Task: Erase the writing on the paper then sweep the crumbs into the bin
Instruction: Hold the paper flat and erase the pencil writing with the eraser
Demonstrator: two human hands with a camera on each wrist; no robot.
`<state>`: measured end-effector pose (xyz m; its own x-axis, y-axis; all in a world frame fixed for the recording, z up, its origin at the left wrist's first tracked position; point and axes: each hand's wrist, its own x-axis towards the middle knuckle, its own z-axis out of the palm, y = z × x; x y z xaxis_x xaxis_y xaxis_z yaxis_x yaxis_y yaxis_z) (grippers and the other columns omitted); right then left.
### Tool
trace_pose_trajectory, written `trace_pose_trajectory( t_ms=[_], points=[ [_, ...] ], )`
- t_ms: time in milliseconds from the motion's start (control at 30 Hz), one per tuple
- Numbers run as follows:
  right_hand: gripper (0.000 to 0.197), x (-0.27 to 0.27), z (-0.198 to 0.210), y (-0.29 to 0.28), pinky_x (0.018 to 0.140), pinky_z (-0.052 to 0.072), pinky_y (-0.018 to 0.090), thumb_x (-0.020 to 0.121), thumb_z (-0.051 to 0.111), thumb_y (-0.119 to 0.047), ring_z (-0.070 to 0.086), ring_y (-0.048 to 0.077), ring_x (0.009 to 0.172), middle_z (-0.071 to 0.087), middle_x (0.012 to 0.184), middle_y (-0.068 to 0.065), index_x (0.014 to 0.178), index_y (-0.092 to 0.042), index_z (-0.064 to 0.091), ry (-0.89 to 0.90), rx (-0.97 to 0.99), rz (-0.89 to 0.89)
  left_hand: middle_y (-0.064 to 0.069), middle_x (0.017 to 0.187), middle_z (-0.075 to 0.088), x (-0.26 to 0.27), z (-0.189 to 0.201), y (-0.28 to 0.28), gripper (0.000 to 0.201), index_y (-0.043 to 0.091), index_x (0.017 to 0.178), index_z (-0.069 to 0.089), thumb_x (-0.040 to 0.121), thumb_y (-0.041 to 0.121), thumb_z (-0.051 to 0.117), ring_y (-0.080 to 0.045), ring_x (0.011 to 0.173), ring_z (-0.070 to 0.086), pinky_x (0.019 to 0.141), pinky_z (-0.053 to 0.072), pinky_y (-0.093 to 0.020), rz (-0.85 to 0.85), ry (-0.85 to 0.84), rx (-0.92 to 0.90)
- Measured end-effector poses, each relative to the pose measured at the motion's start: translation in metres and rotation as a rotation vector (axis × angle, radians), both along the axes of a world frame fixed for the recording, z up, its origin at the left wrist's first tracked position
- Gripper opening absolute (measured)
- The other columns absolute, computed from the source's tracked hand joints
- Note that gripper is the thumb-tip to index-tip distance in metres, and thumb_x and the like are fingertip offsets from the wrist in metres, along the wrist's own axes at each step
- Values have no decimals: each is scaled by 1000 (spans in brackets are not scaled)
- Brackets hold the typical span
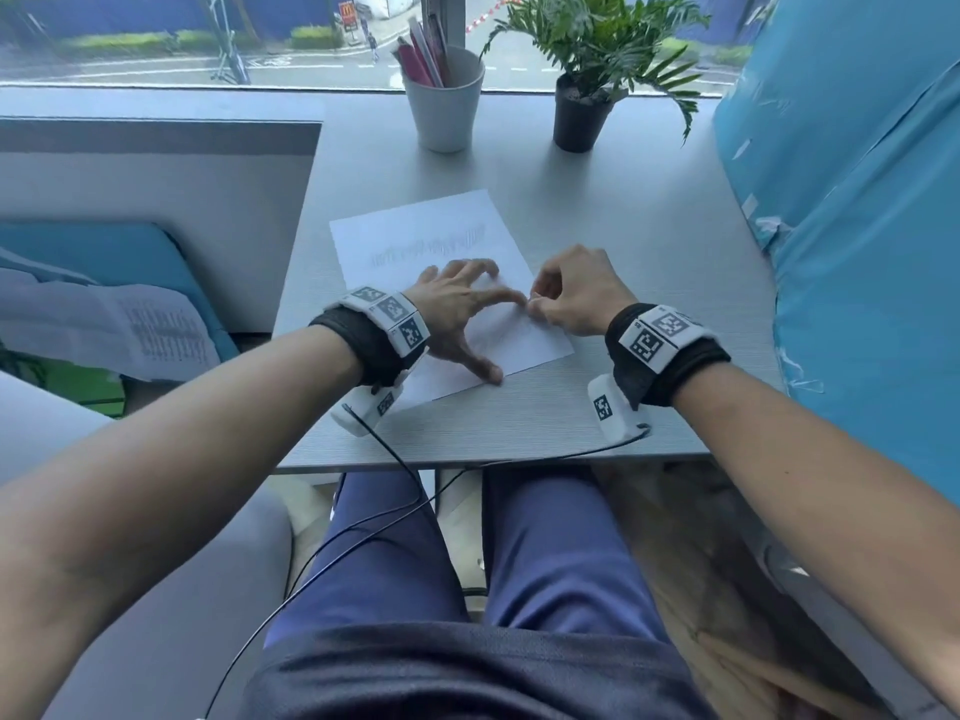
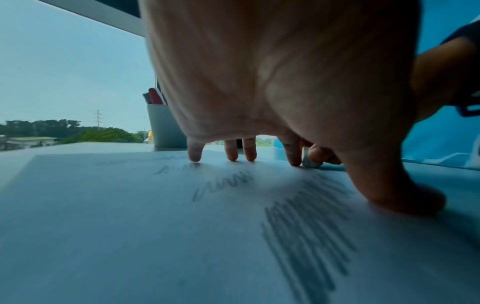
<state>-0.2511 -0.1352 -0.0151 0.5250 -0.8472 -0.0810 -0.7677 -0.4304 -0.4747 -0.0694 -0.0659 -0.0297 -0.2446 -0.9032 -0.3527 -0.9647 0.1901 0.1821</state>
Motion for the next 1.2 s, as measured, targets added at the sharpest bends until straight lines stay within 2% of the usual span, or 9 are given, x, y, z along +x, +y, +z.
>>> trace_pose_trajectory(
  t_ms=[200, 300, 433, 567, 700, 800, 933, 1033, 1200],
  points=[
    [10, -3, 3, 8, 62, 50, 16, 73, 79, -21, 64, 3, 68, 69, 71, -8, 83, -19, 79, 56, 174, 109, 7, 162, -26, 1, -4, -7, 117, 58, 150, 2, 56, 86, 66, -21, 149, -26, 109, -6, -76, 61, 12, 164],
    [10, -7, 6, -4, 59, 46, 10, 75, 79, -21, 62, 2, 65, 69, 72, -4, 84, -17, 79, -37, 92, -35, 8, 162, -28, -1, -3, -10, 119, 61, 149, 1, 51, 90, 63, -21, 148, -27, 107, -8, -77, 70, 8, 177],
    [8, -6, 5, 6, 59, 48, 14, 73, 77, -20, 59, -7, 52, 69, 66, -9, 81, -20, 79, 34, 205, 107, 9, 162, -27, -1, -3, -9, 120, 62, 148, 3, 48, 90, 64, -20, 148, -27, 106, -7, -78, 96, 16, 183],
    [13, -8, 4, -4, 66, 48, 14, 74, 76, -21, 64, 6, 69, 72, 76, 1, 85, -16, 79, -58, 101, -61, 8, 162, -27, -7, -2, -9, 118, 59, 149, 0, 56, 86, 68, -22, 149, -26, 106, -5, -77, 137, 6, 174],
    [10, -5, 3, -3, 67, 54, 20, 71, 78, -21, 59, -6, 52, 73, 77, 1, 82, -20, 79, -16, 196, 30, 8, 161, -29, -8, -1, -9, 119, 59, 149, -1, 56, 87, 67, -21, 148, -27, 105, -4, -77, 164, 2, 185],
    [10, -9, 1, -8, 71, 53, 21, 70, 77, -21, 64, 6, 68, 74, 79, 4, 80, -18, 78, -103, 160, -110, 8, 162, -27, -9, -2, -11, 119, 60, 148, -2, 55, 88, 67, -22, 149, -25, 106, -1, -78, 176, -3, 178],
    [9, -7, 1, -2, 59, 50, 17, 67, 78, -20, 60, 5, 53, 74, 74, 7, 76, -19, 78, -67, 269, -20, 7, 162, -27, -9, -1, -11, 120, 60, 148, -3, 55, 89, 66, -22, 149, -25, 106, 0, -78, 186, -7, 179],
    [11, -8, 0, -8, 61, 51, 18, 67, 78, -19, 67, 14, 67, 74, 78, 7, 78, -18, 78, -141, 205, -175, 7, 162, -27, -12, -1, -11, 119, 60, 148, -4, 55, 88, 67, -23, 149, -24, 107, 1, -79, 193, -16, 173],
    [12, -4, -1, -1, 69, 56, 23, 67, 78, -20, 65, 9, 68, 72, 78, 1, 79, -19, 79, -84, 241, -72, 7, 162, -27, -13, -1, -12, 121, 60, 149, -2, 54, 89, 67, -22, 149, -24, 106, 1, -80, 217, -7, 173]
  ],
)
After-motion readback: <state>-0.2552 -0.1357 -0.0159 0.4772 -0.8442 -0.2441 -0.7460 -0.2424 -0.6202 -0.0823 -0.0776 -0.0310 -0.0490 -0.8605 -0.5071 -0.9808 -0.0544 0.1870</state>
